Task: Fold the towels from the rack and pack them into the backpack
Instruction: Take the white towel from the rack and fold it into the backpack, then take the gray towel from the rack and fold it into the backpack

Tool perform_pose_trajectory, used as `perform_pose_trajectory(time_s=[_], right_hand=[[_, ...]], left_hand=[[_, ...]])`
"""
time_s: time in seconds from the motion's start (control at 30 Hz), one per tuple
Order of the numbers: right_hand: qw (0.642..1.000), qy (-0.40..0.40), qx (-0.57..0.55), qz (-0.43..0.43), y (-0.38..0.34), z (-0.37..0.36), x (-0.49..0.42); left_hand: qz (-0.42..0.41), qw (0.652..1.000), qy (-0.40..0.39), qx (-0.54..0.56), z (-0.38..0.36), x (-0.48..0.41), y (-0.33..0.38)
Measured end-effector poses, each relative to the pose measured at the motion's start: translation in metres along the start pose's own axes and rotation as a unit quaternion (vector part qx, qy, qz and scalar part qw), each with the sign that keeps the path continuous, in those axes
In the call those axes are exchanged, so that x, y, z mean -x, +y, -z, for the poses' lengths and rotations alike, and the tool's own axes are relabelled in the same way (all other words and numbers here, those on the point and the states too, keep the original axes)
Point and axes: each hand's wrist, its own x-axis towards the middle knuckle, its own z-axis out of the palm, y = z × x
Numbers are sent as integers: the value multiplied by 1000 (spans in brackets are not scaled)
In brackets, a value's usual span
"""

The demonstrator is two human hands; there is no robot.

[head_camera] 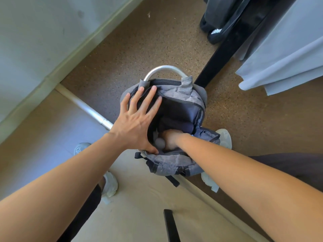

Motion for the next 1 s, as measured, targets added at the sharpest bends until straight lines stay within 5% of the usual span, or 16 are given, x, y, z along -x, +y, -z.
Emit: perform_pose_trajectory(time_s=[0.13,0.53,0.6,0.77,0.83,0.93,1.0], right_hand=[[997,1,-72,28,13,24,32],[930,230,-286,-24,38,96,211],[860,322,-393,-41,45,107,241],[518,494,-690,-105,80,119,285],[415,517,-742,-101,97,127,289],[317,565,-759,-63,121,144,292],[315,571,-758,-9,135,154,295]], left_hand=[[-2,1000,9,-3,3,-1,0],[37,999,8,22,30,-2,10],[57,996,-3,62,38,-1,18],[140,979,0,148,61,8,41],[130,975,23,181,69,14,52],[108,952,13,285,86,15,79],[78,944,6,322,102,7,102]])
